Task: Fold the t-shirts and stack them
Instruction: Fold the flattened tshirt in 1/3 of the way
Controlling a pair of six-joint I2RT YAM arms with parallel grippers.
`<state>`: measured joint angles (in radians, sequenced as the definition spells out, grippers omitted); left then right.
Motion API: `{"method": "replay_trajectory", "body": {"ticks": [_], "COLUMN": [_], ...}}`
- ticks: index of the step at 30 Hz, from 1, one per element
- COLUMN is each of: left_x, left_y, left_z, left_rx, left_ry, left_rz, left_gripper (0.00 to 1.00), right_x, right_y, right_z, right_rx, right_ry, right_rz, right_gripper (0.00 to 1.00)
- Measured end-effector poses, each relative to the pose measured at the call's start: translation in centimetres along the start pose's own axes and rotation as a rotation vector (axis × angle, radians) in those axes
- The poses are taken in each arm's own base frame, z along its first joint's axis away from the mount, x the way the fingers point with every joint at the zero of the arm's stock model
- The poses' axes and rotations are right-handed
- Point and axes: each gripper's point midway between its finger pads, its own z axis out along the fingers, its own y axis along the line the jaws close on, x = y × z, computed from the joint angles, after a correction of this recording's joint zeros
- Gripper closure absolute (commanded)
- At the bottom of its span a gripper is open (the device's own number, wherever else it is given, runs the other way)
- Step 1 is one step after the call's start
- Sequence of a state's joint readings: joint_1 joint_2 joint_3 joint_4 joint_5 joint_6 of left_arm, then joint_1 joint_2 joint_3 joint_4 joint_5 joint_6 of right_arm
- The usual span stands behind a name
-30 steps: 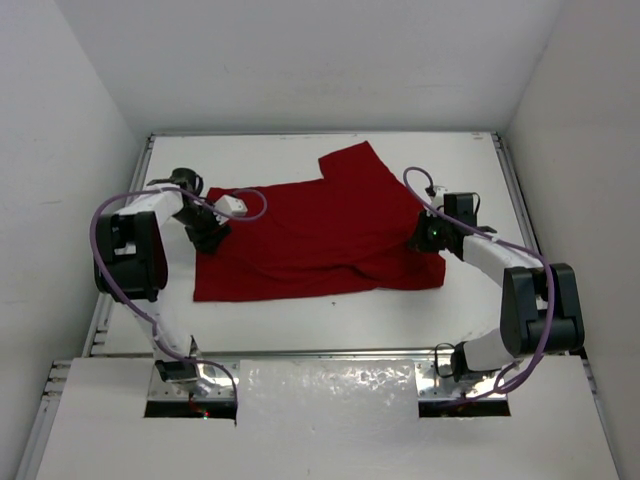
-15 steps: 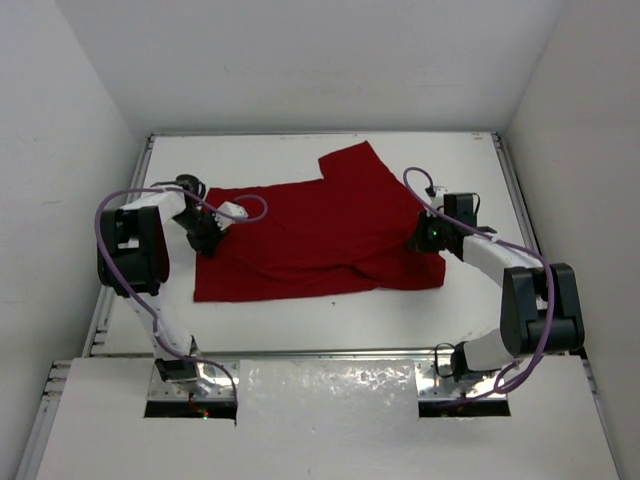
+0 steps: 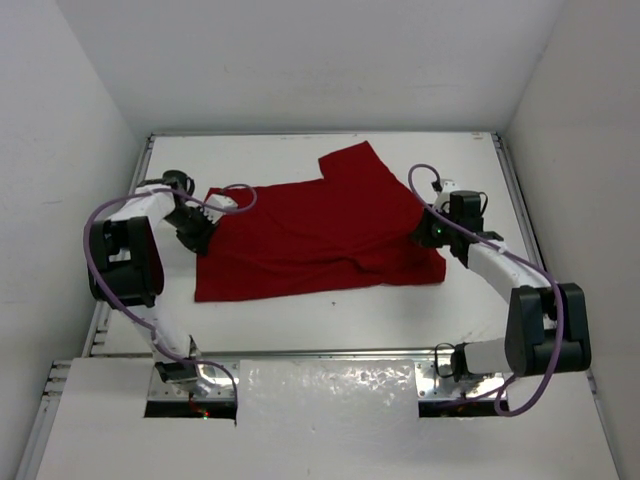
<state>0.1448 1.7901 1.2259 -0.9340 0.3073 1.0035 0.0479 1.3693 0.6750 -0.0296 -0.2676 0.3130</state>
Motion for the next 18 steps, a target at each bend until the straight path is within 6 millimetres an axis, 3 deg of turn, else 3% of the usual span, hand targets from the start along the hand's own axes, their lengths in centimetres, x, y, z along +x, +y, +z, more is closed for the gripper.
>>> {"method": "replay_trajectory", "body": {"ticks": [6, 14, 18], "left_x": [2.0, 1.9, 2.0], "left_y": [-0.8, 0.6, 0.9], "left_z": [0.0, 0.0, 0.4], "left_rx": [0.000, -0.056, -0.069], "left_ry": [0.024, -0.013, -0.009], "left_rz": [-0.127, -0.277, -0.313], "left_gripper": [1.00, 1.00, 1.00], "right_x": [1.0, -0.1, 0.6], "right_y": [-1.2, -1.6, -2.2], "right_z": [0.9, 2.3, 2.8], "right_rx": [0.026, 0.033, 0.057], "right_ry": [0.042, 0.054, 0.083], "right_rz": [0.030, 0.035, 0.040], "right_gripper": [1.00, 1.00, 1.00]}}
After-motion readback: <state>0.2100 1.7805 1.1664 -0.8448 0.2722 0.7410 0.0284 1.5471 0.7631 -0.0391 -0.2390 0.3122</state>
